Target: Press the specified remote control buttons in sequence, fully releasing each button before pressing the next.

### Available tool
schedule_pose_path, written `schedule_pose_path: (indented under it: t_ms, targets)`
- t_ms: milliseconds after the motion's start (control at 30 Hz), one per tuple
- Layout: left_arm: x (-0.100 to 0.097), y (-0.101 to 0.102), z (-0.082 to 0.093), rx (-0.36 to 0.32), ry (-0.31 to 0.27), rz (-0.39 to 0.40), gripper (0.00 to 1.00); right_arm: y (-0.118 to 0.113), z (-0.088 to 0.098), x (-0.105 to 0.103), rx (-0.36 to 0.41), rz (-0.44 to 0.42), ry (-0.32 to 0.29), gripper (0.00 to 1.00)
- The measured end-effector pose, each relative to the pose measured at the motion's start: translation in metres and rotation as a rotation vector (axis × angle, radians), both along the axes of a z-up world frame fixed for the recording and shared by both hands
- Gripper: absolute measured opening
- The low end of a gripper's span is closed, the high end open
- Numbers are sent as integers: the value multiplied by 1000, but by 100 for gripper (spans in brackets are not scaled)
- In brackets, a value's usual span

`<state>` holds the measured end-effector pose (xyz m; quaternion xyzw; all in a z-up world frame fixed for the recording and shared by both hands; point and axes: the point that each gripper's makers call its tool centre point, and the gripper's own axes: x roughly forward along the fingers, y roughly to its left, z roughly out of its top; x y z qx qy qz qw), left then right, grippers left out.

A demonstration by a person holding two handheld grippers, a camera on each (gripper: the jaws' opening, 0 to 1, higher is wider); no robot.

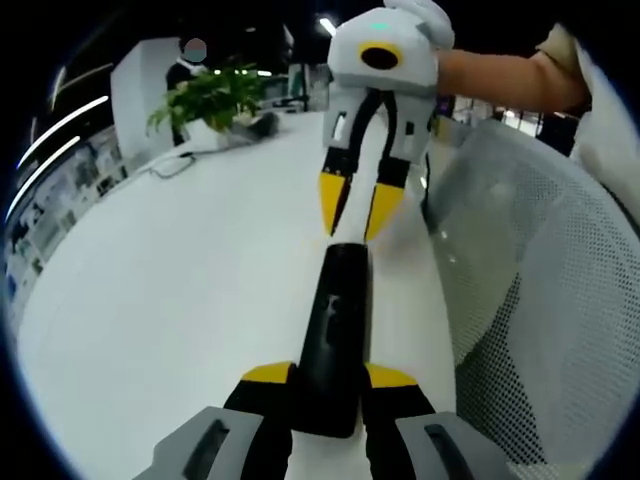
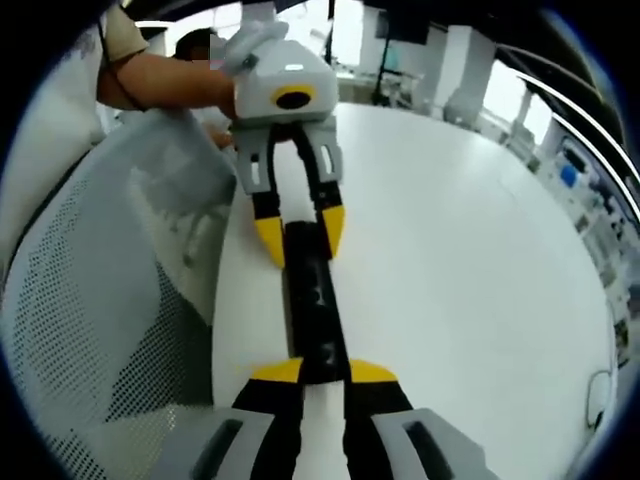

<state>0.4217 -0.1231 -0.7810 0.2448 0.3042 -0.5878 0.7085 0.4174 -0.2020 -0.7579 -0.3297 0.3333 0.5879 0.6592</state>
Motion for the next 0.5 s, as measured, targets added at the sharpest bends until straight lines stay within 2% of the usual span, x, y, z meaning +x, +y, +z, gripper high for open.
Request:
schedule_pose_path:
  t_ms: [200,500]
  targets:
    - [-1,0,1,2,-1,0,25,1,2,1,-17,13,-6,0]
    - [1,1,-1,5,-1,-1,25,-3,0,4,-71,39,-15,0]
